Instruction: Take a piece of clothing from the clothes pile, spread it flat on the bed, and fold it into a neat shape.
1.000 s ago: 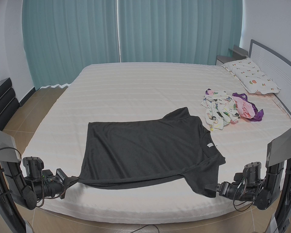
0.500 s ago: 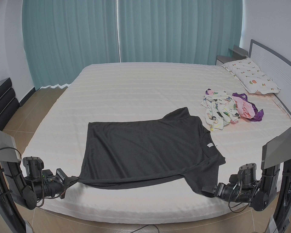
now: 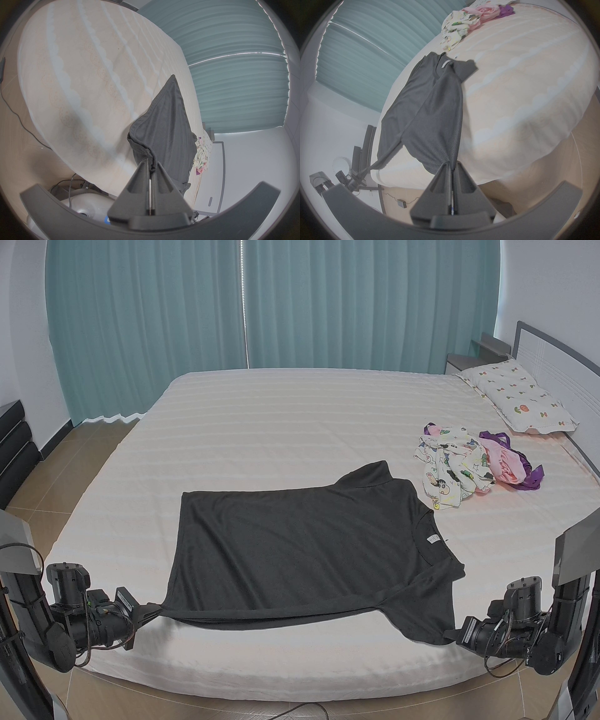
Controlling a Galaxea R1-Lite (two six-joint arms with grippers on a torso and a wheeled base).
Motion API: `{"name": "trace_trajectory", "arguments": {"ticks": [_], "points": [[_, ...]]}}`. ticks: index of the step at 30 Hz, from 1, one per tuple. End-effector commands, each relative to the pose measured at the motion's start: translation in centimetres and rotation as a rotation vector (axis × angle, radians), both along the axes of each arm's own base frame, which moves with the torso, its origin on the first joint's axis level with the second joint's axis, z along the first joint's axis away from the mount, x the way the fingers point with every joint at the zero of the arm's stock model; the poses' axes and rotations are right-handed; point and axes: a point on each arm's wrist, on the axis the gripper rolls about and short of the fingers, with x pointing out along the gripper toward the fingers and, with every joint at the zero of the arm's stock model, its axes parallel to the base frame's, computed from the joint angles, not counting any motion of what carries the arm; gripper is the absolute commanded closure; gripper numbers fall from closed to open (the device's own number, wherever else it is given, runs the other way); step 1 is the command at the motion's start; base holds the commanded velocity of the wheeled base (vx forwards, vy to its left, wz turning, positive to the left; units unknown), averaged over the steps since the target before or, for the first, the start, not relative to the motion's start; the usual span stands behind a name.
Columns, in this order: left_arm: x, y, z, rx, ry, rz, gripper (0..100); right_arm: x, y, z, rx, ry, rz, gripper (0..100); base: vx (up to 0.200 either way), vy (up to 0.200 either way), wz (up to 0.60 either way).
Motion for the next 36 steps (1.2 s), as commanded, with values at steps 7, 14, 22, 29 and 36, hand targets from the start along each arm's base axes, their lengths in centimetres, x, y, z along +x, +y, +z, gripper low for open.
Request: {"name": "trace_trajectory", "arguments": {"ticks": [7,14,22,29,36], "points": [[-1.7,-0.1,1.5,0.017,-0.087,0.011,100,-3.0,-1.7,3.8,-0.020,0.006,-0.034,100,0.000,0.000,0.00],[-1.7,0.2,1.4,0.153,-0.132,0.053,100,-4.8,-1.9,4.9,-0.062,0.040,-0.002,100,0.000,0.000,0.00],[-2.4,0.0,1.2,0.202,-0.084,0.020,100,-6.4,-1.6,5.3,-0.098,0.090,0.002,100,0.000,0.000,0.00],[-3.4,-1.1,0.8,0.238,-0.004,-0.079,100,-7.0,-1.8,5.8,-0.103,0.080,-0.008,100,0.000,0.000,0.00],[-4.6,-2.3,1.3,0.255,0.037,-0.167,100,-7.2,-2.1,5.8,-0.116,0.094,-0.029,100,0.000,0.000,0.00]]}}
